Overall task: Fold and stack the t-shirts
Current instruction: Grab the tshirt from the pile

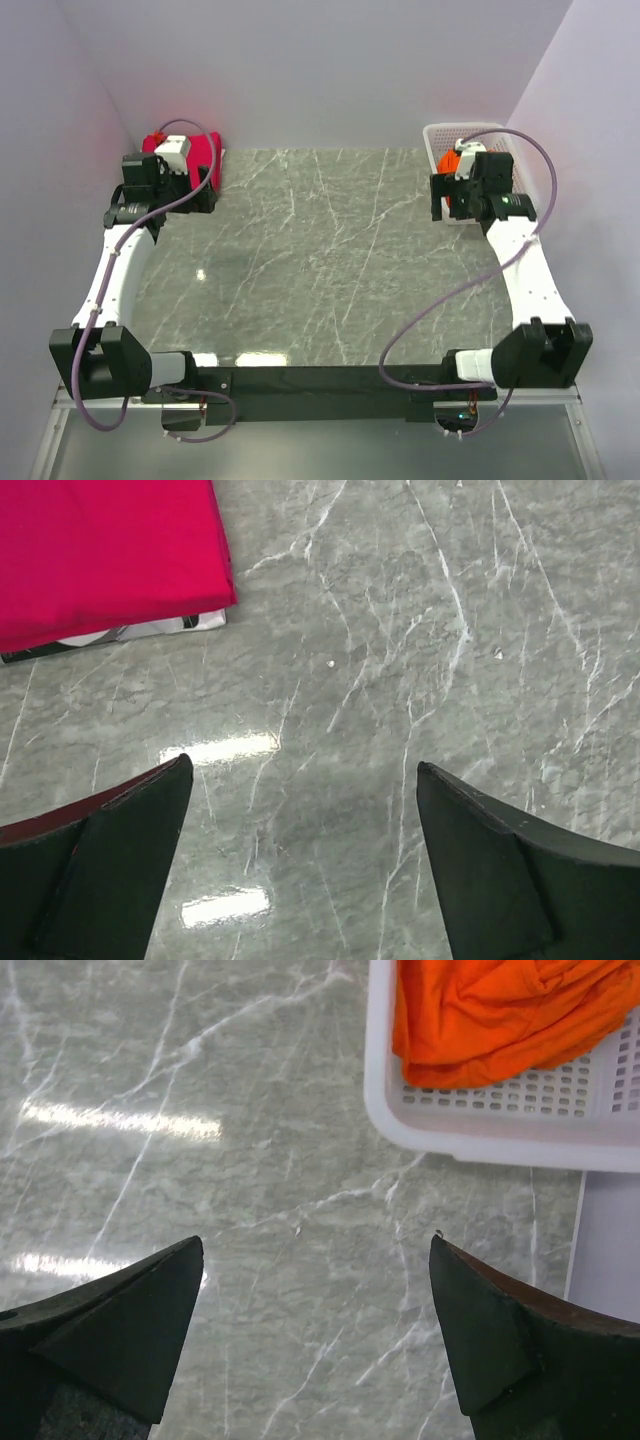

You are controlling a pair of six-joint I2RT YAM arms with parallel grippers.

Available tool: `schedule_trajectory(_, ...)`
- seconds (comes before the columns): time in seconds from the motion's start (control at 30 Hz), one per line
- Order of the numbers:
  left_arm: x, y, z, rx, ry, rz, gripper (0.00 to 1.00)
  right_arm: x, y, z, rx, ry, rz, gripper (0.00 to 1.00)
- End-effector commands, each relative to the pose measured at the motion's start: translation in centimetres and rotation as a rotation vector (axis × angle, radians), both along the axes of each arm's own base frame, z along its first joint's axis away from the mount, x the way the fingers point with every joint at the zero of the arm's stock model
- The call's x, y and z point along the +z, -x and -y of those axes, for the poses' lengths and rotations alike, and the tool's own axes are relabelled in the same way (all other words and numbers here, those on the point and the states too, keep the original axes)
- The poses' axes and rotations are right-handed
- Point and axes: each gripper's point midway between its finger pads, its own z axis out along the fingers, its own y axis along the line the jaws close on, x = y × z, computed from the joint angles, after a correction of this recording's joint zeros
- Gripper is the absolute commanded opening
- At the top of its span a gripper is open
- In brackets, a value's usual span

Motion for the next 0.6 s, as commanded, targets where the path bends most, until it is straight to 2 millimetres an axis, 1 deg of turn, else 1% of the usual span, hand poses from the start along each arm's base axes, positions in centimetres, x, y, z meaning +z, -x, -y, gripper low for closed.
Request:
schedule_trajectory(0.0,2.1,-0.7,0.1,-0.026,-0.037,0.102,1.00,1.3,-2.6,1.6,-0.080,0.017,0.023,1.00)
schedule_trajectory(0.03,2.8,-0.9,0.2,-0.029,-0.032,0.106,0.99,1.3,-3.1,2.2,-0.097,0.016,0.021,1.00)
schedule_trajectory(0.07,2.4,-1.2,0.3,-0.035,-0.024,0.084,0.99,0.6,-4.0,2.5,-0.102,0.014,-0.003,1.00)
schedule_trajectory(0.1,2.6,-1.3,0.5,-0.038,-0.013,0.075,0.99,1.8,-5.0,2.9,-0.114,0.016,0.024,1.00)
schedule_trajectory(0.13,3.4,-1.7,0.5,-0.043,-0.006,0.085,1.00,0.8,-6.1,3.9,-0.139,0.014,-0.005,1.00)
schedule_trajectory(0.17,3.0,-1.9,0.9,-0.059,0.007,0.064,0.99,0.8,-6.9,4.4,-0.150,0.014,-0.004,1.00)
schedule_trajectory(0.2,3.1,-2.1,1.1,-0.069,0.012,0.063,1.00,2.1,-8.1,5.2,-0.171,0.019,0.028,1.00)
schedule_trajectory(0.23,3.7,-2.3,1.2,-0.077,0.016,0.074,0.99,2.4,-9.0,5.9,-0.197,0.014,0.036,1.00)
schedule_trajectory(0.27,3.6,-2.5,1.3,-0.084,0.020,0.068,0.99,0.7,-10.3,7.2,-0.228,0.009,0.000,1.00)
schedule_trajectory(0.3,3.7,-2.6,1.8,-0.082,0.058,0.060,0.99,2.1,-11.6,7.9,-0.242,0.006,0.033,1.00)
schedule_trajectory(0.33,4.1,-2.7,1.9,-0.086,0.062,0.067,0.99,0.3,-12.9,8.5,-0.260,-0.006,-0.004,1.00)
schedule_trajectory(0.37,4.0,-3.0,1.9,-0.088,0.065,0.064,0.99,0.2,-13.6,9.9,-0.296,0.009,-0.003,1.00)
schedule_trajectory(0.4,3.9,-3.1,1.9,-0.086,0.067,0.062,0.99,1.3,-14.9,10.4,-0.309,0.015,0.033,1.00)
schedule_trajectory(0.43,3.8,-3.4,1.8,-0.080,0.065,0.057,0.99,-0.4,-15.9,11.4,-0.335,0.032,0.007,1.00)
schedule_trajectory(0.47,3.6,-3.4,1.8,-0.081,0.062,0.049,0.99,0.4,-17.0,12.1,-0.349,0.042,0.038,1.00)
schedule_trajectory(0.5,3.4,-3.5,1.8,-0.081,0.060,0.039,0.99,0.1,-17.7,12.5,-0.359,0.049,0.037,1.00)
schedule_trajectory(0.53,3.3,-3.7,1.7,-0.079,0.055,0.036,0.99,-2.0,-18.7,12.7,-0.358,0.054,0.004,1.00)
schedule_trajectory(0.57,2.9,-3.8,1.6,-0.076,0.050,0.024,0.99,-1.5,-19.7,13.5,-0.381,0.071,0.037,1.00)
